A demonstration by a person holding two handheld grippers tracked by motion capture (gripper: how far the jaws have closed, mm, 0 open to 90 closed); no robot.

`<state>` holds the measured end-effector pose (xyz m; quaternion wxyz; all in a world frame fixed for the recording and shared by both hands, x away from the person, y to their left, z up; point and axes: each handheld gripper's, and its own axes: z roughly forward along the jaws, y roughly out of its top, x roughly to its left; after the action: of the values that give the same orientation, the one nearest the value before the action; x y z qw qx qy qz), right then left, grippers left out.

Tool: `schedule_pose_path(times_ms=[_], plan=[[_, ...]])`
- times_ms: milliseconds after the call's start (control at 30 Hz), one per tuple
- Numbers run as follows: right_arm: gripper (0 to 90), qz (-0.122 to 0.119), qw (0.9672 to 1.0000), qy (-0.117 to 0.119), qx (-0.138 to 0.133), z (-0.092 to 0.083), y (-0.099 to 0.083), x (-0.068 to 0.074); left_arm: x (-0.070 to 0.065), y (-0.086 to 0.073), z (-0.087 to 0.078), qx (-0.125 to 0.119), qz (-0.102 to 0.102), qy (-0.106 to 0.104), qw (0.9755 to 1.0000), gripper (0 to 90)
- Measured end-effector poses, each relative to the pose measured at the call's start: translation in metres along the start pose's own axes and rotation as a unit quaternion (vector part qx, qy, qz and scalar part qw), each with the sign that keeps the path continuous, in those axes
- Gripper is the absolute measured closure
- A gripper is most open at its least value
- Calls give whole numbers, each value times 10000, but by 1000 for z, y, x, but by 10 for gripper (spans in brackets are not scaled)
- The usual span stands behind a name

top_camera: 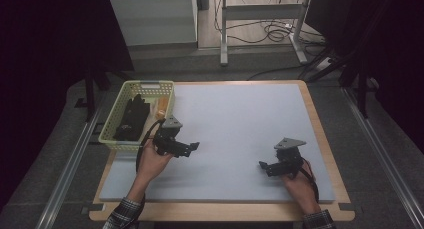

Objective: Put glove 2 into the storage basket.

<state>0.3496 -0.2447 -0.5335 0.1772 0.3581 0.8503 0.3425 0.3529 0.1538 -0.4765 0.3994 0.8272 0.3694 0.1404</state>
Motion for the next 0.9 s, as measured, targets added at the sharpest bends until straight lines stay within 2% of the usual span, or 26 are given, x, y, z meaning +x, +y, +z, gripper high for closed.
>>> schedule_pose_path(times_ms=[567, 900], plan=[[56, -5, 10000, -1, 0, 0, 0, 0, -19, -11, 26, 77, 105, -169, 9998, 32], [55, -3, 10000, -3, -3, 0, 0, 0, -27, -19, 38, 70, 60, -333, 9994, 34]])
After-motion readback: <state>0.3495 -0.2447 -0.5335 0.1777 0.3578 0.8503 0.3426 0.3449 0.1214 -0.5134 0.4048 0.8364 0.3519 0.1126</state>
